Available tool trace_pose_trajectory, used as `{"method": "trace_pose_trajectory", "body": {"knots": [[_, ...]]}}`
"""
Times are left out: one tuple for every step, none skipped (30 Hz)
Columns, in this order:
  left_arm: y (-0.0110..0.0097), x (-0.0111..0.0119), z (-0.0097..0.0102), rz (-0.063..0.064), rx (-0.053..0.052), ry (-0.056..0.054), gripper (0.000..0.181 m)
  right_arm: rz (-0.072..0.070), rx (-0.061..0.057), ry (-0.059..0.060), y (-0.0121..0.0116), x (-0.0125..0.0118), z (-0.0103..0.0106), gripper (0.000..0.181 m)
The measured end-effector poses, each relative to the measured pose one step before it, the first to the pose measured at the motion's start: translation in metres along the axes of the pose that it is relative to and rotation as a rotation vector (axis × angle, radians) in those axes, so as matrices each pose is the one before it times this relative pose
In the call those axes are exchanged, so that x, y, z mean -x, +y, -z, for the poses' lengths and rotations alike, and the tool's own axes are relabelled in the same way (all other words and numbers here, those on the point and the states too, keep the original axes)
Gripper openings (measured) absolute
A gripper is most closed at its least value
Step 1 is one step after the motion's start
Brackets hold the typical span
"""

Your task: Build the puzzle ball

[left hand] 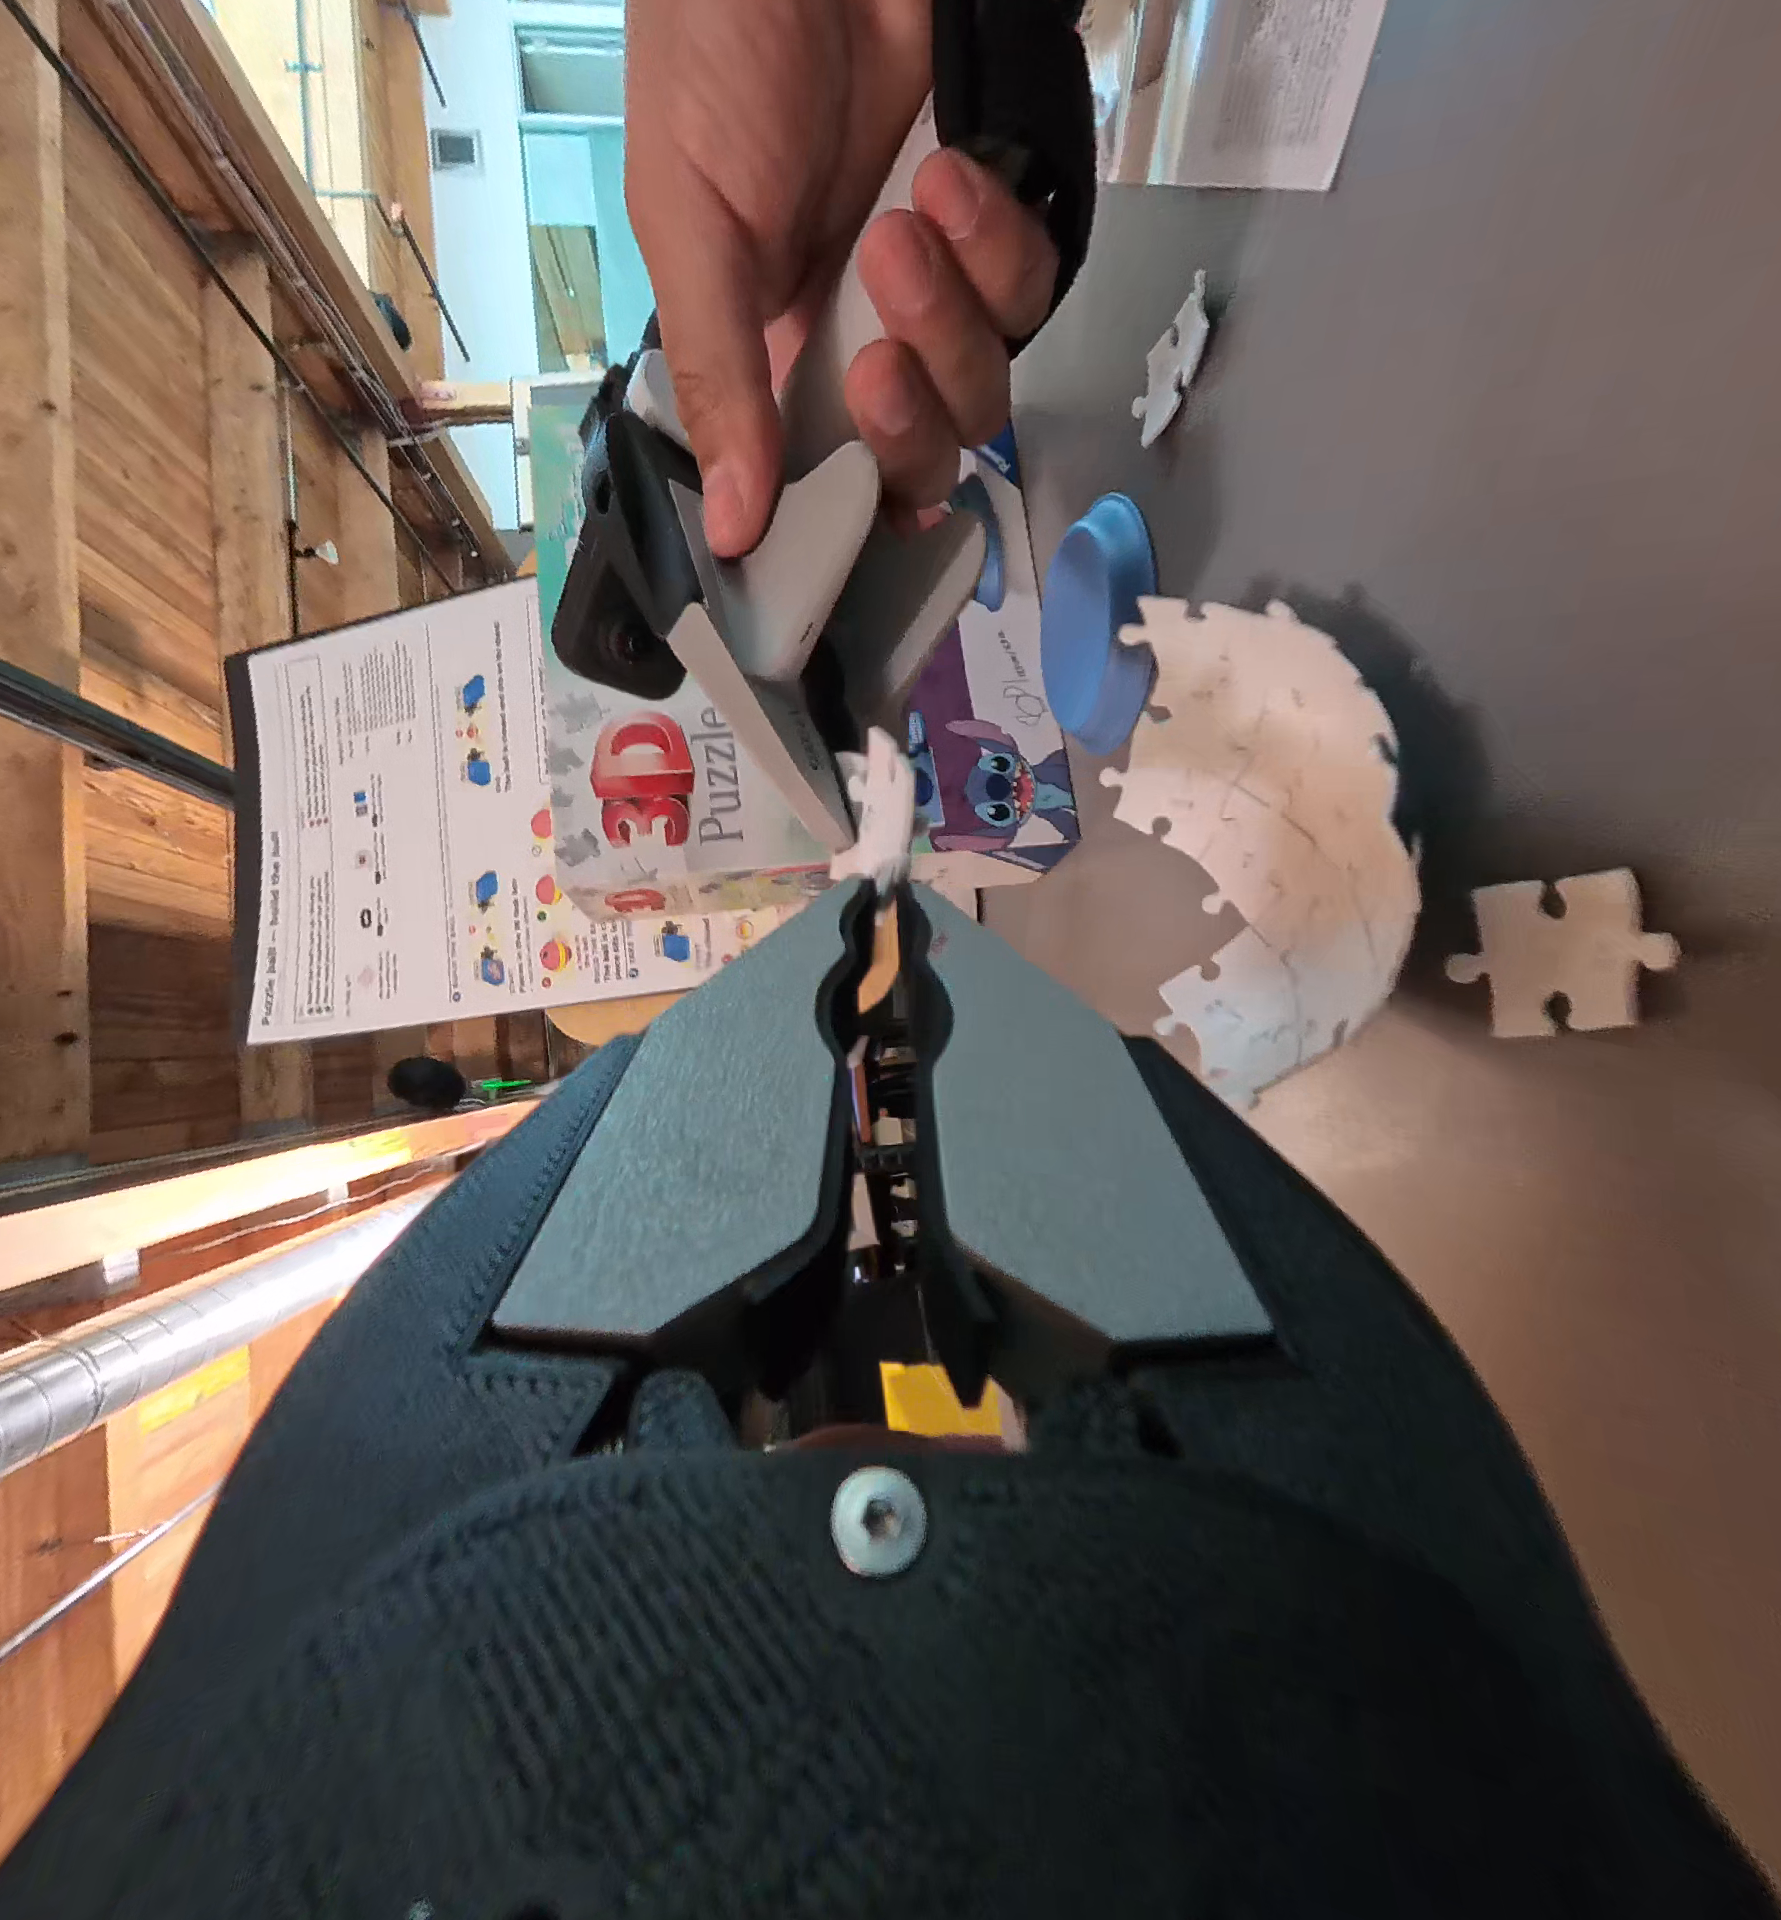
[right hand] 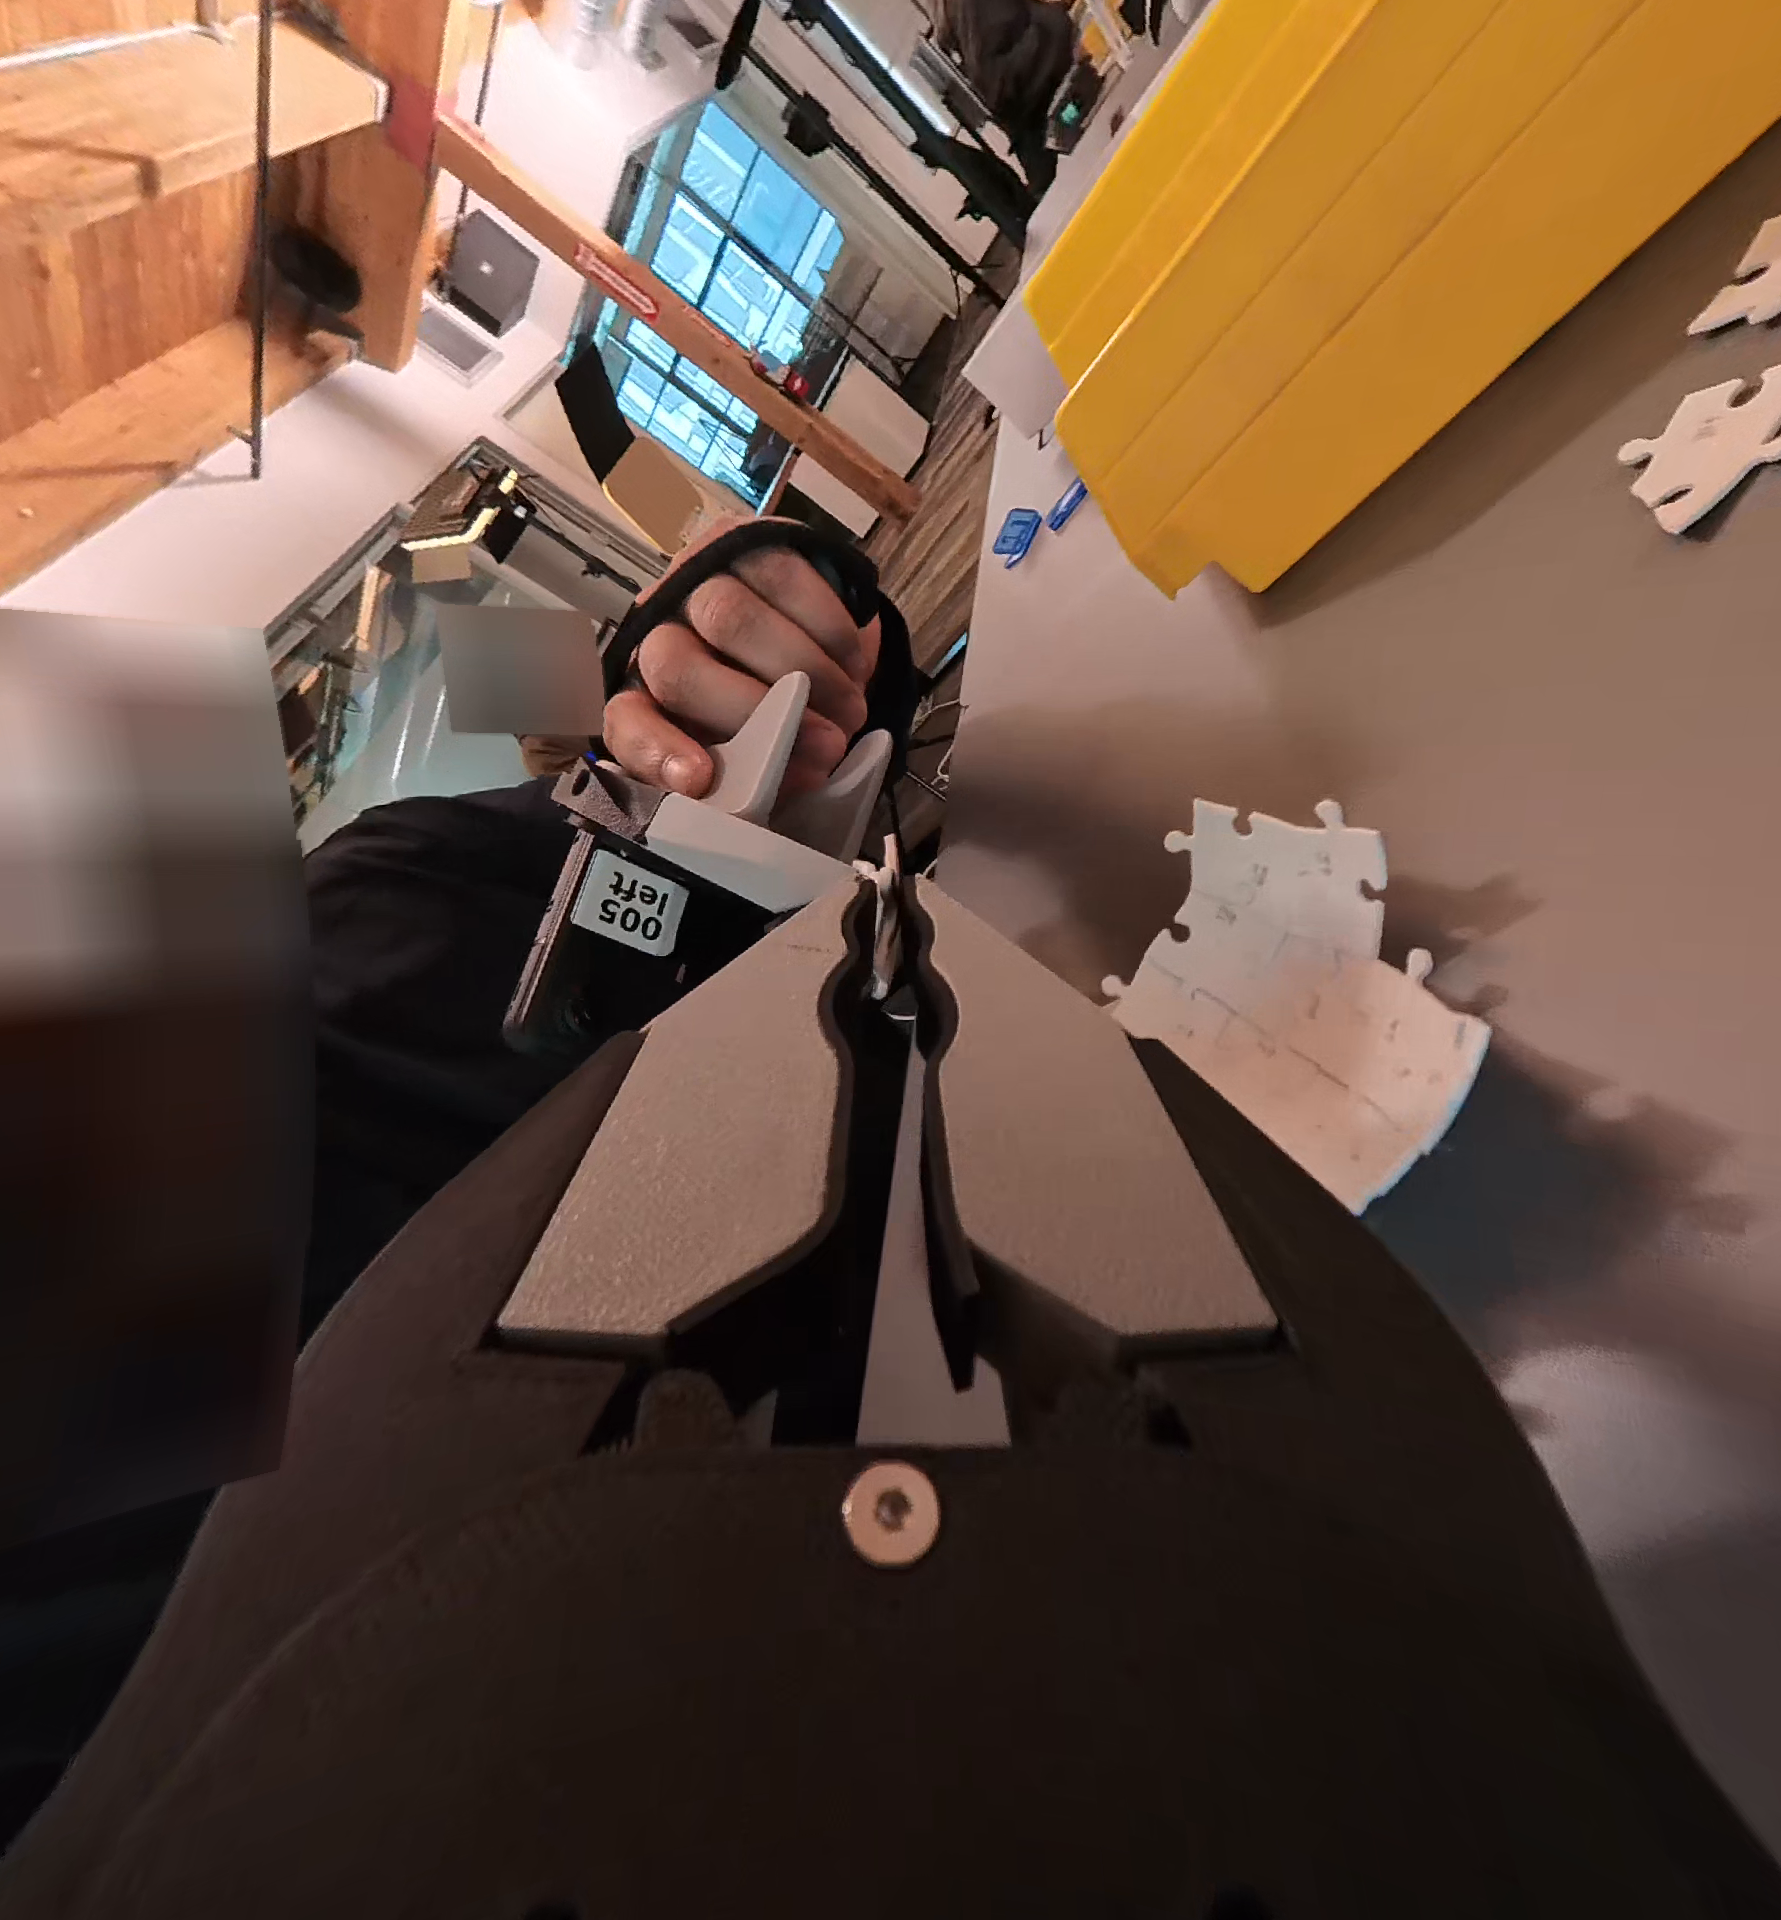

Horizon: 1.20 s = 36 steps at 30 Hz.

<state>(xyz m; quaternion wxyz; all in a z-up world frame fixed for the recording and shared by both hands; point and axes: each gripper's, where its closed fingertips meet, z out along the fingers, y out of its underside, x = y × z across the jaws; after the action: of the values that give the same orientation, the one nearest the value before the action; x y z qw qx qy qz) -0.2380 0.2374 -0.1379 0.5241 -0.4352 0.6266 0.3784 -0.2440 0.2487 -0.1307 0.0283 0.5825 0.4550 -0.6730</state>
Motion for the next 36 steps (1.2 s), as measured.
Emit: {"method": "trace_pose_trajectory", "body": {"knots": [[0.00158, -0.00147, 0.00240, 0.0120, 0.0022, -0.0020, 0.001, -0.0002, 0.0007, 0.0047, -0.00045, -0.00173, -0.00251, 0.000], [0.00118, -0.00042, 0.00281, 0.0074, -0.0014, -0.0078, 0.000, -0.0003, -0.0063, 0.0114, -0.00151, -0.00304, -0.00120, 0.000], [0.00178, -0.00026, 0.00279, 0.0059, 0.0015, -0.0070, 0.000, -0.0021, -0.0167, 0.0049, -0.00346, -0.00216, 0.00032, 0.000], [0.00276, -0.00056, 0.00243, 0.0105, 0.0053, -0.0034, 0.000, -0.0059, -0.0225, -0.0031, -0.00442, -0.00102, 0.00136, 0.000], [0.00336, -0.00185, 0.00204, 0.0133, 0.0075, 0.0044, 0.000, -0.0039, -0.0219, -0.0062, -0.00472, -0.00032, 0.00156, 0.000], [0.00381, -0.00203, 0.00168, 0.0136, 0.0075, 0.0034, 0.000, -0.0001, -0.0123, 0.0032, -0.00348, -0.00121, 0.00084, 0.000], [0.00368, -0.00182, 0.00148, 0.0110, 0.0056, -0.0001, 0.000, 0.0047, -0.0007, 0.0225, -0.00202, -0.00395, -0.00011, 0.000], [0.00349, -0.00215, 0.00112, 0.0051, 0.0043, -0.0001, 0.000, 0.0090, 0.0082, 0.0366, -0.00099, -0.00610, -0.00108, 0.000], [0.00357, -0.00191, 0.00084, 0.0008, 0.0068, -0.0013, 0.000, 0.0082, 0.0113, 0.0368, -0.00112, -0.00666, -0.00189, 0.000], [0.00301, -0.00136, 0.00063, -0.0010, 0.0061, -0.0044, 0.000, 0.0032, 0.0072, 0.0308, -0.00208, -0.00638, -0.00242, 0.000], [0.00204, -0.00140, 0.00052, -0.0001, 0.0025, -0.0013, 0.000, -0.0030, 0.0031, 0.0225, -0.00301, -0.00564, -0.00269, 0.000], [0.00149, -0.00161, 0.00050, 0.0022, 0.0017, 0.0018, 0.000, -0.0051, 0.0003, 0.0181, -0.00388, -0.00525, -0.00303, 0.000], [0.00098, -0.00151, 0.00046, 0.0037, 0.0011, 0.0016, 0.000, -0.0033, 0.0005, 0.0184, -0.00412, -0.00543, -0.00348, 0.000], [0.00076, -0.00115, 0.00044, 0.0028, -0.0004, -0.0013, 0.000, 0.0010, 0.0058, 0.0235, -0.00347, -0.00594, -0.00390, 0.000], [0.00076, -0.00158, 0.00019, 0.0015, -0.0002, 0.0006, 0.000, 0.0043, 0.0134, 0.0345, -0.00246, -0.00746, -0.00421, 0.000], [0.00121, -0.00227, -0.00026, 0.0018, 0.0023, 0.0046, 0.000, 0.0081, 0.0163, 0.0429, -0.00175, -0.00848, -0.00460, 0.000], [0.00150, -0.00197, -0.00061, 0.0020, 0.0035, 0.0008, 0.000, 0.0081, 0.0157, 0.0412, -0.00128, -0.00797, -0.00486, 0.000], [0.00139, -0.00184, -0.00051, 0.0000, 0.0017, -0.0001, 0.000, 0.0057, 0.0110, 0.0279, -0.00097, -0.00507, -0.00495, 0.000], [0.00124, -0.00236, -0.00035, -0.0009, 0.0017, 0.0038, 0.000, 0.0047, 0.0037, 0.0172, -0.00066, -0.00204, -0.00455, 0.000], [0.00096, -0.00219, -0.00001, -0.0004, 0.0012, 0.0033, 0.000, 0.0070, -0.0021, 0.0120, -0.00007, -0.00003, -0.00404, 0.000], [0.00057, -0.00178, 0.00028, 0.0007, -0.0013, 0.0021, 0.000, 0.0102, -0.0013, 0.0114, 0.00095, 0.00062, -0.00363, 0.000], [0.00043, -0.00187, 0.00035, 0.0035, -0.0027, 0.0033, 0.000, 0.0143, 0.0016, 0.0203, 0.00176, -0.00064, -0.00333, 0.000], [0.00049, -0.00248, 0.00017, 0.0058, -0.0033, 0.0076, 0.000, 0.0203, 0.0031, 0.0352, 0.00142, -0.00323, -0.00277, 0.000], [0.00103, -0.00231, -0.00009, 0.0046, -0.0017, 0.0061, 0.000, 0.0265, 0.0029, 0.0454, 0.00028, -0.00483, -0.00238, 0.000], [0.00135, -0.00145, -0.00048, 0.0022, 0.0002, 0.0012, 0.000, 0.0292, 0.0048, 0.0429, -0.00082, -0.00463, -0.00242, 0.000], [0.00162, -0.00151, -0.00073, 0.0046, 0.0009, 0.0031, 0.000, 0.0269, 0.0093, 0.0357, -0.00168, -0.00344, -0.00271, 0.000], [0.00149, -0.00143, -0.00076, 0.0105, 0.0015, 0.0062, 0.000, 0.0296, 0.0146, 0.0325, -0.00172, -0.00312, -0.00321, 0.000], [0.00130, -0.00090, -0.00062, 0.0120, 0.0001, 0.0059, 0.000, 0.0335, 0.0253, 0.0362, -0.00065, -0.00414, -0.00387, 0.000], [0.00093, -0.00054, -0.00049, 0.0106, -0.0012, 0.0059, 0.000, 0.0307, 0.0392, 0.0370, 0.00146, -0.00502, -0.00452, 0.000], [0.00081, -0.00015, -0.00024, 0.0106, -0.0020, 0.0057, 0.000, 0.0193, 0.0475, 0.0366, 0.00268, -0.00518, -0.00484, 0.000], [0.00052, 0.00071, -0.00006, 0.0100, -0.0026, 0.0016, 0.000, 0.0133, 0.0588, 0.0251, 0.00446, -0.00354, -0.00464, 0.001], [0.00052, 0.00161, 0.00017, 0.0060, -0.0027, -0.0023, 0.000, 0.0083, 0.0663, 0.0115, 0.00629, -0.00126, -0.00295, 0.010], [0.00054, 0.00216, 0.00021, -0.0002, -0.0008, -0.0069, 0.000, 0.0049, 0.0457, 0.0089, 0.00461, -0.00013, -0.00078, 0.016], [0.00003, 0.00292, 0.00042, -0.0087, -0.0020, -0.0125, 0.000, 0.0086, 0.0114, 0.0115, 0.00125, 0.00056, 0.00202, 0.021], [-0.00056, 0.00333, 0.00059, -0.0162, -0.0048, -0.0153, 0.000, 0.0128, -0.0098, 0.0157, -0.00044, 0.00099, 0.00522, 0.022], [-0.00118, 0.00323, 0.00071, -0.0226, -0.0065, -0.0141, 0.000, 0.0113, -0.0175, 0.0137, -0.00074, 0.00172, 0.00779, 0.026]]}}
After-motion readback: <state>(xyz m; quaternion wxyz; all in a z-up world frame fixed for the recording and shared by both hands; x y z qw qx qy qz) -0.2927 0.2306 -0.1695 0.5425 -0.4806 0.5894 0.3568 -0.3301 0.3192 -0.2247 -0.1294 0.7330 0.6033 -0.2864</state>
